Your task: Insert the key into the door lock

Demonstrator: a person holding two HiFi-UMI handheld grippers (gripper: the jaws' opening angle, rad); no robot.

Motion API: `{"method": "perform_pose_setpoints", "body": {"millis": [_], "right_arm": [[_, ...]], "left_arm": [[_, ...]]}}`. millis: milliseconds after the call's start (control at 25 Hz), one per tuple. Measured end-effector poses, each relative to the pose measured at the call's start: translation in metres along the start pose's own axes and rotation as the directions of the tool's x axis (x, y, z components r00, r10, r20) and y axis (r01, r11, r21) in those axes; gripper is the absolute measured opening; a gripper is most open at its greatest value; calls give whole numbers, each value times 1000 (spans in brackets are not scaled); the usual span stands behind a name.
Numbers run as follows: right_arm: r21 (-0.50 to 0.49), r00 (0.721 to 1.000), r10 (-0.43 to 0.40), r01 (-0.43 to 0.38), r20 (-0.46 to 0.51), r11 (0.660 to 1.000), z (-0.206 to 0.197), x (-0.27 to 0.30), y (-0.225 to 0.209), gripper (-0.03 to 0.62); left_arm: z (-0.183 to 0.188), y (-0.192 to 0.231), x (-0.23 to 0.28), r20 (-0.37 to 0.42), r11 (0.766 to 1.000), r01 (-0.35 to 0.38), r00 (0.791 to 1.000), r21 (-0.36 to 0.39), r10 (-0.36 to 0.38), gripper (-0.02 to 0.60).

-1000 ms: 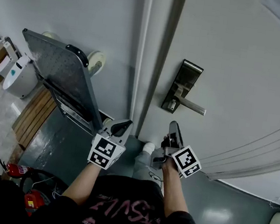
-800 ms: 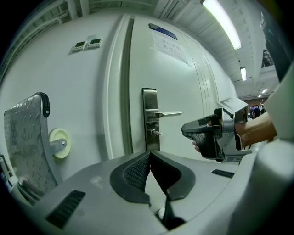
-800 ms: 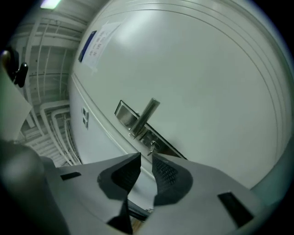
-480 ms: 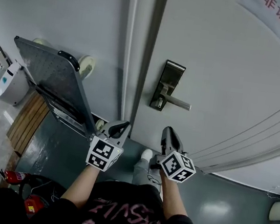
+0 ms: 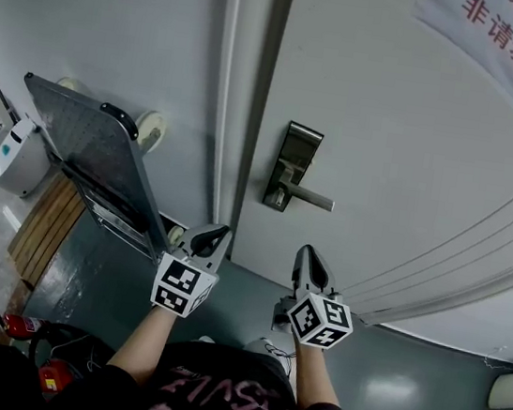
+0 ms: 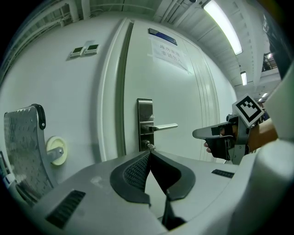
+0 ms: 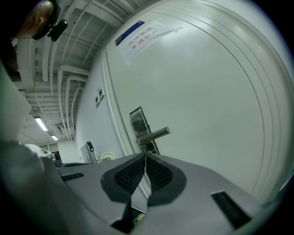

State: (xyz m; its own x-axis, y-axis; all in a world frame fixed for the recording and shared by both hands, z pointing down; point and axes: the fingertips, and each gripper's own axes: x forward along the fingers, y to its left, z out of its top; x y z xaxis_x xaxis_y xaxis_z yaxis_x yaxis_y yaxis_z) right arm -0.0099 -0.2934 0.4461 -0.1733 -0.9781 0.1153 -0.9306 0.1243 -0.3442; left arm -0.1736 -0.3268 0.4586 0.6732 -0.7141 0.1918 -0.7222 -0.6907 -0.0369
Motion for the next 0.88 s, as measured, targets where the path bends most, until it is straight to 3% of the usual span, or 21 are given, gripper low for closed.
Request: {"method": "perform_pose_setpoints", "body": {"millis": [280,880], "right_arm": [[-98,1000,3,-6,-31,995,7,0,-11,65],[-151,999,-37,35,-10,988,25,-17,-44,63]], "left_arm": [[10,1,12,9,1000,-22,1000,0,22,13],[35,1,11,40,996,-82,996,42,80,13]]}}
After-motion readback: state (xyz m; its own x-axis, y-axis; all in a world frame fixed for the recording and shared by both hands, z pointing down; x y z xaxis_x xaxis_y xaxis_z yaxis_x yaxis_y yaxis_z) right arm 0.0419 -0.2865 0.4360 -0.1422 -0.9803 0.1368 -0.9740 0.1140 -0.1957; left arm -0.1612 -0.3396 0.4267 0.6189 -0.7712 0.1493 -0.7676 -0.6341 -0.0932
